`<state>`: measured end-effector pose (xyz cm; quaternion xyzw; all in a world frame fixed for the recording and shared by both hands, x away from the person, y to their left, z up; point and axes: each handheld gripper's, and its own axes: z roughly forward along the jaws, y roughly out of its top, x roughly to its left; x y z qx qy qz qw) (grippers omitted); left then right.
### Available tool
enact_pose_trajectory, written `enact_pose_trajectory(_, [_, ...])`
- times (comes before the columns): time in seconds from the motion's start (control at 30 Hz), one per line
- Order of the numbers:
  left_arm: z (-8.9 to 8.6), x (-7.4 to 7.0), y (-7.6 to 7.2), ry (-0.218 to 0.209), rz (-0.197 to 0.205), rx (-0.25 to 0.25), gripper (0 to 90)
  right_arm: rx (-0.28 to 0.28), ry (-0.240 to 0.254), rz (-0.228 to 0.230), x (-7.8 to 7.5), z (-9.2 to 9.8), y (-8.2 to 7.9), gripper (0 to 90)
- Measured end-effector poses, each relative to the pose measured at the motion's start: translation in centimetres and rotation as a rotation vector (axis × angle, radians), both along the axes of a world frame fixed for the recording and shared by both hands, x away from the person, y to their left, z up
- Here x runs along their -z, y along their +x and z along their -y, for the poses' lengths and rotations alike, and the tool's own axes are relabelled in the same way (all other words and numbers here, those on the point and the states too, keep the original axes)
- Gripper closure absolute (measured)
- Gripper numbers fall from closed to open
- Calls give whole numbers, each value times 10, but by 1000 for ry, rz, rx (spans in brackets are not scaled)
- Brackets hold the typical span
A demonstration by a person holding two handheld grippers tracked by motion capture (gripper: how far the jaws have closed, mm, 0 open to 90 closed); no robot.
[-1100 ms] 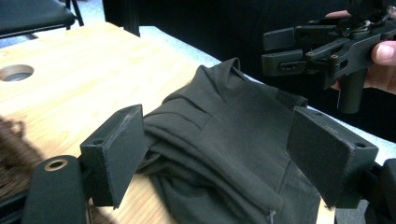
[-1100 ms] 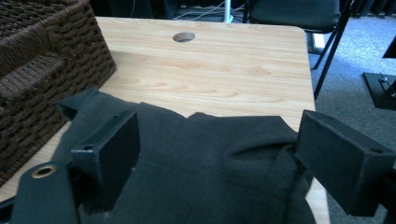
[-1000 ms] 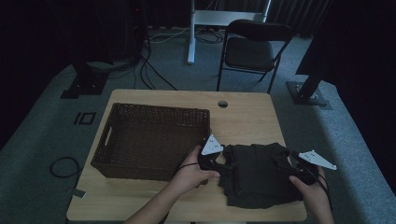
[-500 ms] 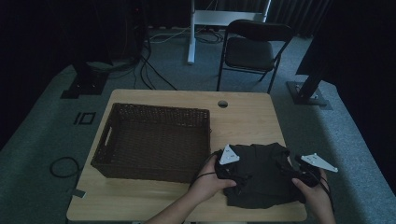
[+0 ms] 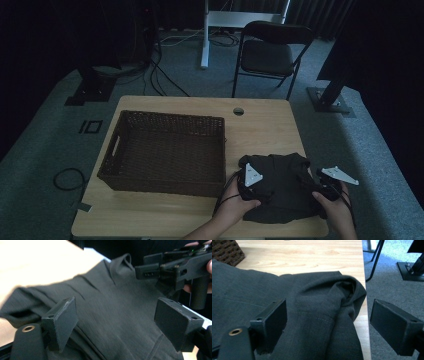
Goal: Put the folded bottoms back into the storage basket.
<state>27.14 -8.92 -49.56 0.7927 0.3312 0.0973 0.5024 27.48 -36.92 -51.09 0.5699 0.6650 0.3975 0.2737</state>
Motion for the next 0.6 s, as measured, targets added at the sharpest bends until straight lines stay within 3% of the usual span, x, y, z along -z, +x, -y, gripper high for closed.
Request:
enact_pose_trajectory(0.13, [4, 8, -3, 5, -4, -7, 189, 0, 2, -11, 7, 0, 2, 138])
enact_pose_trajectory(0.2, [5, 14, -3, -6, 1, -47, 190, -1, 2, -20, 10, 1, 2, 138])
enact_pose_trajectory(0.33, [4, 17, -2, 7, 11, -71, 189, 1, -1, -42, 18, 2, 3, 138])
enact_pose_trajectory(0.47, [1, 27, 2, 68, -16, -107, 178, 3, -5, -63, 24, 2, 4, 138])
enact_pose_trajectory(0.5, [1, 27, 2, 68, -16, -107, 178, 3, -4, -66, 26, 1, 5, 138])
enact_pose_trajectory(0.53, [1, 34, 3, 78, -49, -102, 176, 4, -3, -70, 27, 1, 5, 138])
enact_pose_trajectory(0.6, [2, 39, 4, 93, -48, -106, 169, -1, -4, -78, 29, 0, 6, 138])
